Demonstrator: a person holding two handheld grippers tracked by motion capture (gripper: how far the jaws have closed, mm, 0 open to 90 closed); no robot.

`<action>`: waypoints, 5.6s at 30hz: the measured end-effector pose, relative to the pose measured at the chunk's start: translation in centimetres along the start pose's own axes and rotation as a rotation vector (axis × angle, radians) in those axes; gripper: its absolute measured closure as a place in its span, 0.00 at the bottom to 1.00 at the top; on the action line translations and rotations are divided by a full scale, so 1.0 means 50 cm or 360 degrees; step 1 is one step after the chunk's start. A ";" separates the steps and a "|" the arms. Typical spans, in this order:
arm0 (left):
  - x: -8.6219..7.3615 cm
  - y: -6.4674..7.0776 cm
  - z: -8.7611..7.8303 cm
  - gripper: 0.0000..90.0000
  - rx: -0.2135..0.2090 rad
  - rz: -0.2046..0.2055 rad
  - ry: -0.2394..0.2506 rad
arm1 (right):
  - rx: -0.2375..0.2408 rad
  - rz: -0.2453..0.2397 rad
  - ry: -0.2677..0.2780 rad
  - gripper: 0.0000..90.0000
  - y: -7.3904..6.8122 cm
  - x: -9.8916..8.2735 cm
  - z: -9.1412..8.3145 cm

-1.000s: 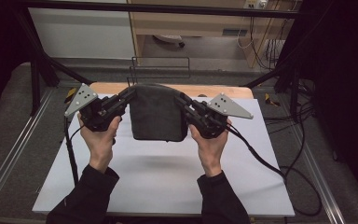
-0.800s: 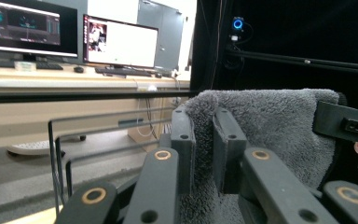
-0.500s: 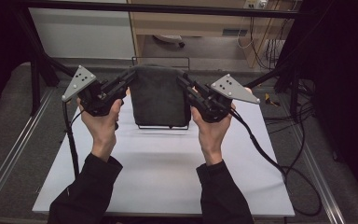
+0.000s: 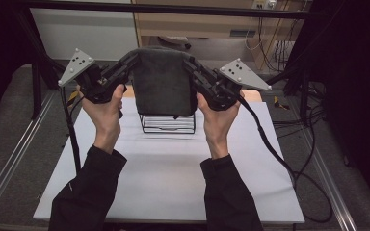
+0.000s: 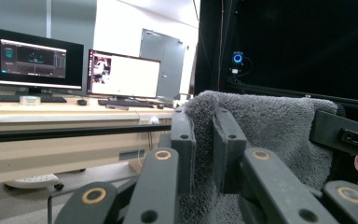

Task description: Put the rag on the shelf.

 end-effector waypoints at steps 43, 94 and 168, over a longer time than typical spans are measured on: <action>0.133 -0.063 0.104 0.89 0.0069 -0.0008 0.0061 | -0.0092 -0.0081 0.0050 0.90 0.082 0.119 0.140; -0.006 -0.161 0.152 0.89 0.0080 0.0047 -0.0228 | -0.0115 -0.0061 -0.0194 0.90 0.139 -0.022 0.196; -0.093 -0.109 0.023 0.91 0.0021 0.0007 -0.0690 | 0.0248 -0.0021 -0.0592 0.87 0.063 -0.212 0.037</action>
Point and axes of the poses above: each handheld gripper's, and its own axes: z roughly forward along the jaws, x roughly out of its top, y roughly to its right, the point moved 10 cm from there along z, roughly forward along the jaws, and after that the axes turned 2 degrees about -z, right-handed, at the moved point
